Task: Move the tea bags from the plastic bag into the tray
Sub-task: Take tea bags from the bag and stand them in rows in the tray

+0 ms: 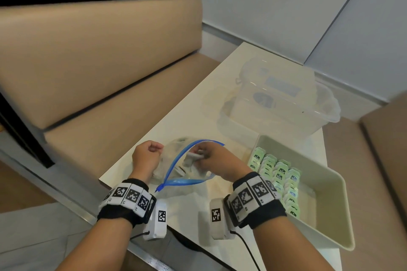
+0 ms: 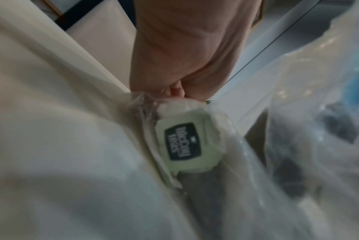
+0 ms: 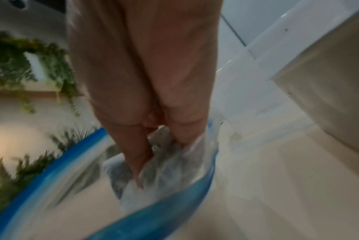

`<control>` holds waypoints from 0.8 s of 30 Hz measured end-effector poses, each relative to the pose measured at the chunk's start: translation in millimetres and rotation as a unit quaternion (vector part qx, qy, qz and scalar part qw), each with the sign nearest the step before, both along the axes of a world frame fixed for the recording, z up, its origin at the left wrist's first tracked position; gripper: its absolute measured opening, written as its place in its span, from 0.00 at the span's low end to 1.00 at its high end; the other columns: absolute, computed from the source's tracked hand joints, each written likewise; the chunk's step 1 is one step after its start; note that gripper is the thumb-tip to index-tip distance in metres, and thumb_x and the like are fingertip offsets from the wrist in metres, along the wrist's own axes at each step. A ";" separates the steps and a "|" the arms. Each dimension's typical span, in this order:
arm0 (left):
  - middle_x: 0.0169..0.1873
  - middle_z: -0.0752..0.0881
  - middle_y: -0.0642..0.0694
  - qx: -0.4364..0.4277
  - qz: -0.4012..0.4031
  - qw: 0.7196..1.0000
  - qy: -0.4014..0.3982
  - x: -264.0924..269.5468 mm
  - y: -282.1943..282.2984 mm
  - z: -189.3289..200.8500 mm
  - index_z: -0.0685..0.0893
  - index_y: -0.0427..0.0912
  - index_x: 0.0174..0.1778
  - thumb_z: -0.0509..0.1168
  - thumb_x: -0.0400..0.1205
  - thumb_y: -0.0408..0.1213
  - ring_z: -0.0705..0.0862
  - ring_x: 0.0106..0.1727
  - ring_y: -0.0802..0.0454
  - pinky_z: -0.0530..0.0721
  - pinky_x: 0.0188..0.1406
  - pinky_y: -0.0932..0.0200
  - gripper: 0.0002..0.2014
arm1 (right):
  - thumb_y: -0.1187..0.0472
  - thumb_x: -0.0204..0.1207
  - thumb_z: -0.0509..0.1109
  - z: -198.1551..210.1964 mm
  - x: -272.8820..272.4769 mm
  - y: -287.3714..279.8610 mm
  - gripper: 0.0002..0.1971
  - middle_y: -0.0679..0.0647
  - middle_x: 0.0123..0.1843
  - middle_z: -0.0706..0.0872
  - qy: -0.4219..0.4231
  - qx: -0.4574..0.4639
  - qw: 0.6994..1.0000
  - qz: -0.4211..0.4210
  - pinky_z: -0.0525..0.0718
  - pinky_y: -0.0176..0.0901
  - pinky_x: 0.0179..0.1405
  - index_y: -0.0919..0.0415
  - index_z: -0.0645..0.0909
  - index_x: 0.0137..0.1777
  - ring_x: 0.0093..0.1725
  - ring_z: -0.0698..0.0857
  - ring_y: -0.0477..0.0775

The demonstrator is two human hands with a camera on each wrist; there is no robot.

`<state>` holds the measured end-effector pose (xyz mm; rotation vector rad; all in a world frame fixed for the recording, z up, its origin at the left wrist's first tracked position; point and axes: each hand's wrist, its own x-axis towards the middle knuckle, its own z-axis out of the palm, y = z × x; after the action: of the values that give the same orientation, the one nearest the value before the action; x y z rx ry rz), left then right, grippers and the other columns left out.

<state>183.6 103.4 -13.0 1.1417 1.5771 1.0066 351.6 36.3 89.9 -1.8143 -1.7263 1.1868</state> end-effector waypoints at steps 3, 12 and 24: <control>0.41 0.86 0.44 -0.004 -0.013 1.000 0.010 -1.0 3.4 -4.4 0.83 0.49 0.34 0.62 0.77 0.21 0.82 0.43 0.46 0.78 0.44 0.56 0.16 | 0.79 0.72 0.63 3.8 7.8 -7.1 0.12 0.68 0.50 0.87 0.155 -0.006 0.985 -0.072 0.82 0.40 0.40 0.66 0.80 0.50 0.42 0.82 0.56; 0.44 0.87 0.44 -0.029 -0.016 0.999 0.007 -1.2 4.0 0.5 0.85 0.49 0.36 0.63 0.77 0.23 0.85 0.50 0.40 0.82 0.53 0.51 0.14 | 0.79 0.77 0.62 19.0 32.2 -27.9 0.11 0.58 0.42 0.84 0.318 -0.047 0.934 -0.157 0.84 0.37 0.37 0.64 0.80 0.46 0.41 0.84 0.53; 0.57 0.85 0.45 -0.055 -0.133 0.919 -0.367 21.1 -69.0 151.6 0.84 0.46 0.58 0.58 0.84 0.49 0.82 0.57 0.45 0.78 0.57 0.51 0.15 | 0.79 0.76 0.60 107.9 47.9 -55.1 0.12 0.53 0.42 0.87 0.393 0.094 0.912 -0.073 0.84 0.34 0.40 0.62 0.79 0.48 0.40 0.86 0.48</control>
<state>204.6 34.4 138.6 0.7381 0.8371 0.9880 399.5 -18.9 197.8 -1.0855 -1.1577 1.3682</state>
